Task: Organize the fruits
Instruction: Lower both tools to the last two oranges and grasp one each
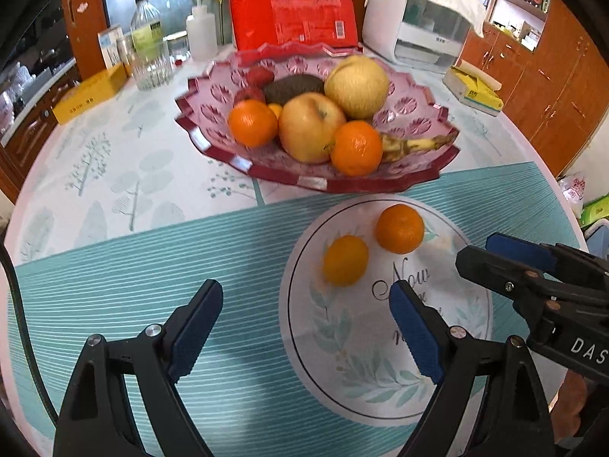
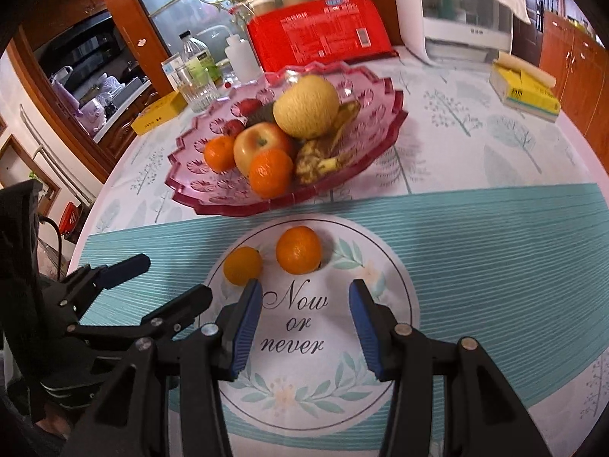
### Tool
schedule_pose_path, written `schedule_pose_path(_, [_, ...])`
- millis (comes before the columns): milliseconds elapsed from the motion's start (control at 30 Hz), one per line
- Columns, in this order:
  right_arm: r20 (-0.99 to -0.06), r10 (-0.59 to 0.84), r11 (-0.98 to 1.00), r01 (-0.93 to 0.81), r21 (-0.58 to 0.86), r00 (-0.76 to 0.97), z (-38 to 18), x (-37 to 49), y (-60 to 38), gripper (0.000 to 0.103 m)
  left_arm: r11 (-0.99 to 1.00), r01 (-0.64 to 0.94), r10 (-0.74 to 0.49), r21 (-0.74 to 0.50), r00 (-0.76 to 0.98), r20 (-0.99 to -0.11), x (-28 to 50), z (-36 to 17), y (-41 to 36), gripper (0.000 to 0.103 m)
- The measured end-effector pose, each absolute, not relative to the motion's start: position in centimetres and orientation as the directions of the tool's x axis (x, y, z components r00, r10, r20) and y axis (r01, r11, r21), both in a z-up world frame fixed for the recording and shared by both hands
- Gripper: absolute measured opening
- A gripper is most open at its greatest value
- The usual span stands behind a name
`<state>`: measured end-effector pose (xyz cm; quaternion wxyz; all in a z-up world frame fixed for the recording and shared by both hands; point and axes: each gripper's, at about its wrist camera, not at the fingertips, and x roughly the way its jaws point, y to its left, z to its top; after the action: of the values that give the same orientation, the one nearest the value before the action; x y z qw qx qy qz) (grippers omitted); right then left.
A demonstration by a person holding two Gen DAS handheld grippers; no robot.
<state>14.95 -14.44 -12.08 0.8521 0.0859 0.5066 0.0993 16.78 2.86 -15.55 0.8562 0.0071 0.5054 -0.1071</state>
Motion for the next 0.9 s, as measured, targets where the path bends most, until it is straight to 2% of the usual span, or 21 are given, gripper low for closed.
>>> schedule_pose_path(200, [-0.856, 0.271, 0.960, -0.063, 0.272, 0.441, -13.9, 16.5, -14.2, 0.048, 0.971, 0.216, -0.195, -0.108, 0.439, -0.877, 18.0, -17.3, 2.3, 0.079])
schedule_pose_path(267, [-0.859, 0.274, 0.960, -0.062, 0.275, 0.434, -14.3, 17.0, -14.0, 0.048, 0.967, 0.231, -0.198, -0.104, 0.434, -0.879, 18.3, -17.8, 2.0, 0.071])
schedule_pose_path(333, [-0.861, 0.281, 0.957, -0.059, 0.283, 0.424, -14.9, 17.6, -13.9, 0.048, 0.965, 0.242, -0.202, -0.104, 0.426, -0.882, 18.8, -18.2, 1.9, 0.068])
schedule_pose_path(800, [-0.854, 0.353, 0.933, -0.080, 0.350, 0.382, -17.0, 20.4, -13.0, 0.047, 0.947, 0.295, -0.241, -0.127, 0.390, -0.889, 20.4, -19.4, 1.2, 0.065])
schedule_pose_path(900, [-0.855, 0.354, 0.934, -0.090, 0.347, 0.380, -17.0, 20.4, -13.1, 0.039, 0.946, 0.300, -0.240, -0.122, 0.394, -0.887, 20.4, -19.5, 1.0, 0.064])
